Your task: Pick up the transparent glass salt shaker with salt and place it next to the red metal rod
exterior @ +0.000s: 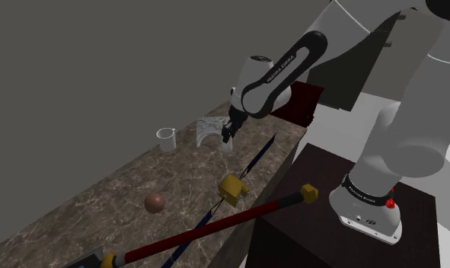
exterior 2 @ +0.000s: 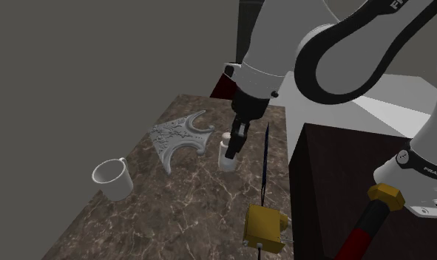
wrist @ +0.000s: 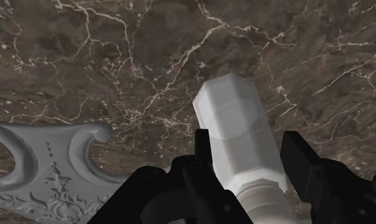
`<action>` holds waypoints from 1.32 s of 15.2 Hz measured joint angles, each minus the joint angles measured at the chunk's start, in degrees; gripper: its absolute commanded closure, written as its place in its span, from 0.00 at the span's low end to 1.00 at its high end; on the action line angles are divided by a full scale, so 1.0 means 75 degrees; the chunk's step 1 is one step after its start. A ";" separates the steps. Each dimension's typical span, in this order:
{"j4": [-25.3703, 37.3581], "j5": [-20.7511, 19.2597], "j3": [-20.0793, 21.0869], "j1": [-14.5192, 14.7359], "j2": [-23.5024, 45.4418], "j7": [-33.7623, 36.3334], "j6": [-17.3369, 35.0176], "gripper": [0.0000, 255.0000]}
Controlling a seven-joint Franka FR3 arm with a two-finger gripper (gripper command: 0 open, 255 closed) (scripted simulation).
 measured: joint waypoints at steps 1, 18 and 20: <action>0.0000 0.0089 0.0008 0.0008 0.0117 -0.0079 0.0116 1.00; 0.0253 0.1989 0.1052 -0.0624 0.2159 -0.1803 0.1930 1.00; 0.0306 0.2130 0.1258 -0.0829 0.2383 -0.1991 0.2110 1.00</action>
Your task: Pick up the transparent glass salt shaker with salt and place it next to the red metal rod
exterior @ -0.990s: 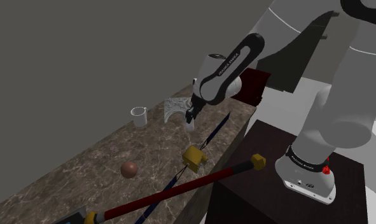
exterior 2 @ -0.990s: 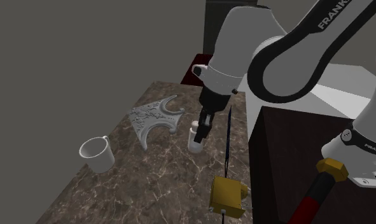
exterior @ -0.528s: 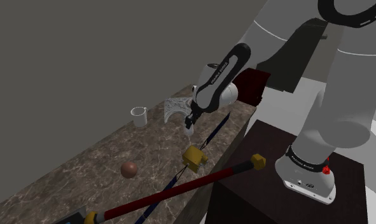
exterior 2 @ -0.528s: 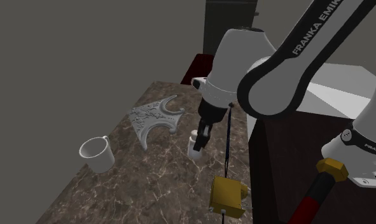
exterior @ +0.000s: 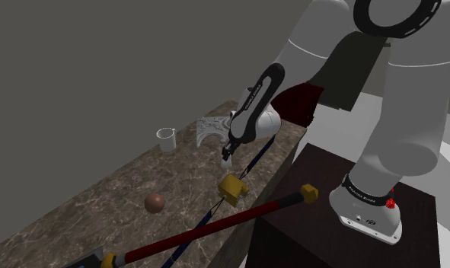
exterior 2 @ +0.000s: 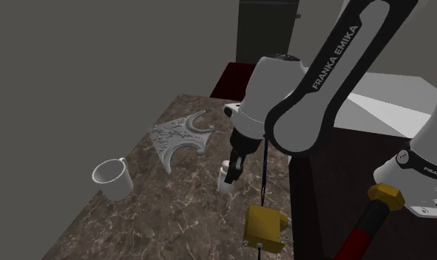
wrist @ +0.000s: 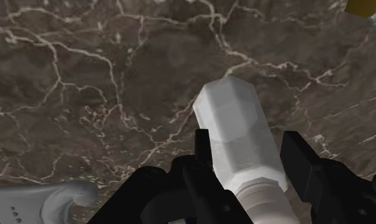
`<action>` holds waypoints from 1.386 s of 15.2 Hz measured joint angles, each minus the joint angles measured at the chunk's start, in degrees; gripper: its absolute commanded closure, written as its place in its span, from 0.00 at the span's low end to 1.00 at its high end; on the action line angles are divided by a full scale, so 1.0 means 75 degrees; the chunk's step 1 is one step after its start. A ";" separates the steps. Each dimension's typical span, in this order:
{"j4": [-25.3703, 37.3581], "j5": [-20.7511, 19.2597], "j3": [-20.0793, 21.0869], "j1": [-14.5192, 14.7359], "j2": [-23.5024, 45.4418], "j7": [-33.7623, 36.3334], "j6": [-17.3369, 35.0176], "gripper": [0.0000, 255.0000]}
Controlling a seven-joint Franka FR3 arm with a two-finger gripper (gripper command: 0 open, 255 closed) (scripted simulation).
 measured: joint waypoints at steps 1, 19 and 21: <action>0.0033 0.0065 0.0110 -0.0088 0.0139 -0.0072 0.0115 1.00; -0.0438 -0.0336 -0.0421 0.0321 -0.0926 0.0361 -0.0513 0.00; -0.0480 -0.0408 -0.0481 0.0351 -0.1044 0.0423 -0.0598 0.00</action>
